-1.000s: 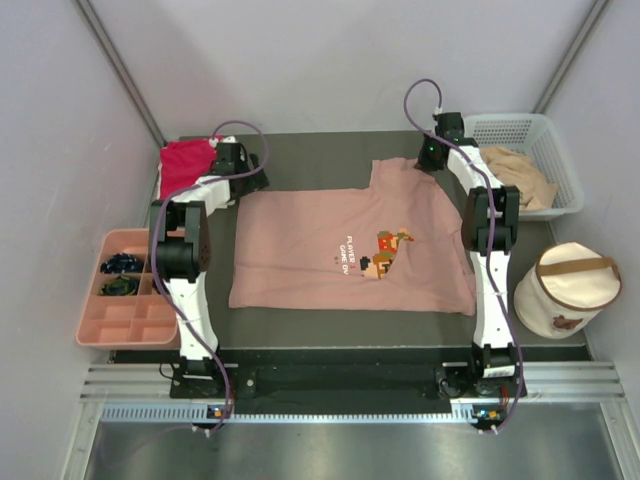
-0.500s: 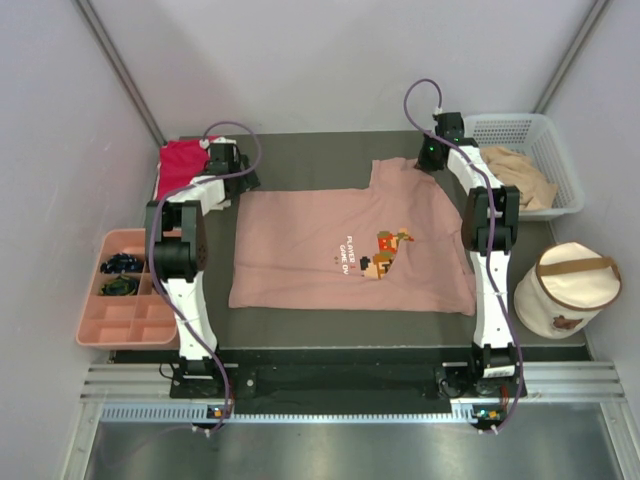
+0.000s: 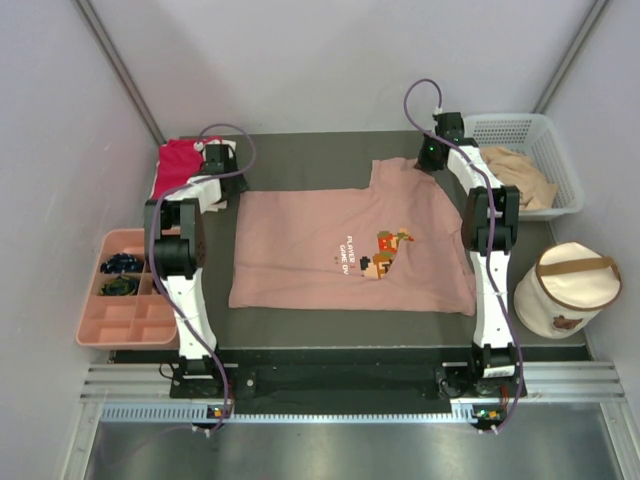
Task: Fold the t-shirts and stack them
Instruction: Grap the side of the flattened tshirt furthest away from the robot with both arms
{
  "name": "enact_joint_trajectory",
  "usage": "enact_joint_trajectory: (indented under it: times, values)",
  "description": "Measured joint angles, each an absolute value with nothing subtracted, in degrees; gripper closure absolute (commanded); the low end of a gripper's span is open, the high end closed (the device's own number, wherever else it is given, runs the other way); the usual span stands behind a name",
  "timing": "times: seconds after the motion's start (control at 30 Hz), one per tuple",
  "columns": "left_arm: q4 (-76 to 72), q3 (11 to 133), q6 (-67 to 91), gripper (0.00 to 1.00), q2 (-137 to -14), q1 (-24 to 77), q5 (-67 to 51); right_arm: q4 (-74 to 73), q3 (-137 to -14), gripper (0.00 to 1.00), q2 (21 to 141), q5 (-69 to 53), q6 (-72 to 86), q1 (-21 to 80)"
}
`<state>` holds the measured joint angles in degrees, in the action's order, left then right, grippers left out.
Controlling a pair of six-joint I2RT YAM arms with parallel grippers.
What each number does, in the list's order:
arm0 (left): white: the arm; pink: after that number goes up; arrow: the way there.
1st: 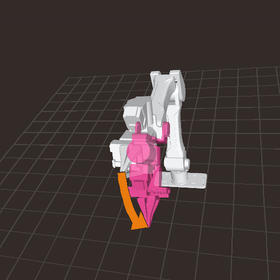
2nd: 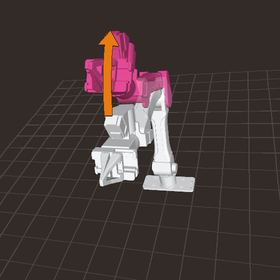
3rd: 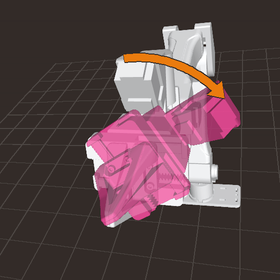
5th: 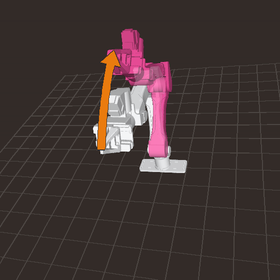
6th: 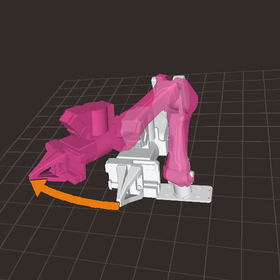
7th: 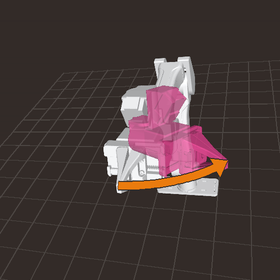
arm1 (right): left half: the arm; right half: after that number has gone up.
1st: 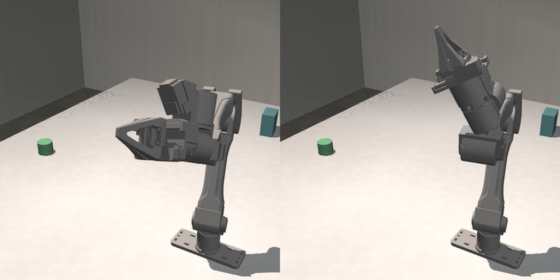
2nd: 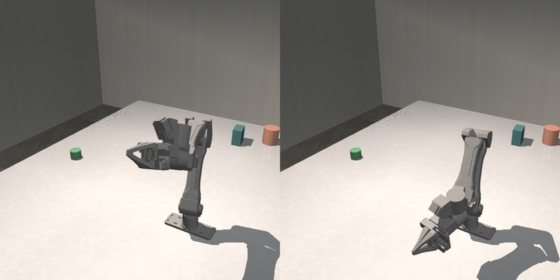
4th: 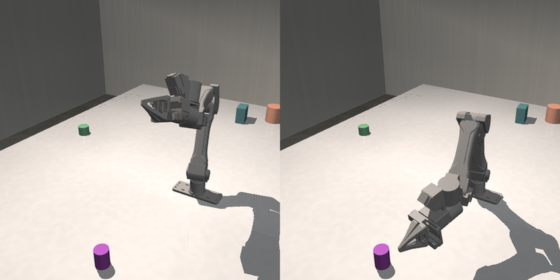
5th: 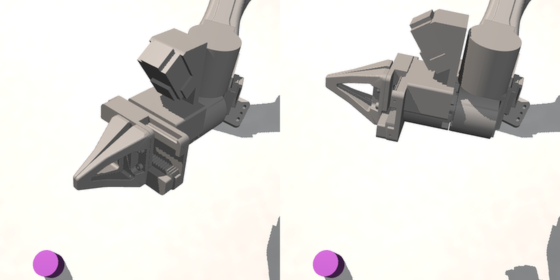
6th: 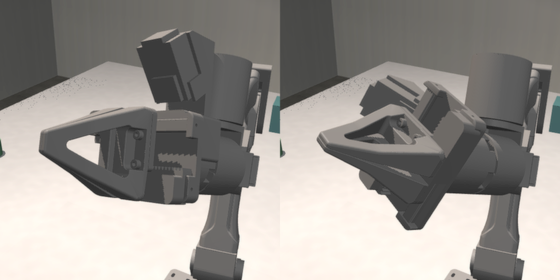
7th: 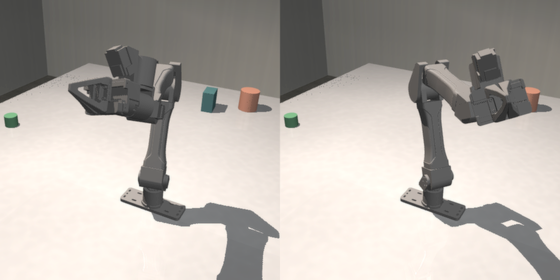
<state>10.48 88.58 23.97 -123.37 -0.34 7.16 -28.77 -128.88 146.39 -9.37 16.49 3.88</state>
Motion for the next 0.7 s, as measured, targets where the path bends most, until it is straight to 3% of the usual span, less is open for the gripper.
enact_joint_trajectory:
  times: [0.53, 0.63, 0.67, 0.7]
  values:
    - [10.63, 88.84, 24.32, 0.42, -123.63, 2.46, 6.94, -28.77, -128.88, 1.0, 146.39, -9.37, 16.51, 3.6]
    - [10.72, 88.84, 24.34, 0.56, -123.63, 2.52, 7.07, -28.77, -128.88, 1.0, 146.39, -9.37, 16.51, 3.57]
    - [10.81, 88.84, 24.49, 0.69, -123.63, 2.52, 7.14, -28.77, -128.88, 1.0, 146.39, -9.39, 16.51, 3.57]
    - [10.96, 88.84, 24.56, 0.74, -123.66, 2.52, 7.16, -28.77, -128.88, 1.0, 146.39, -9.39, 16.51, 3.57]
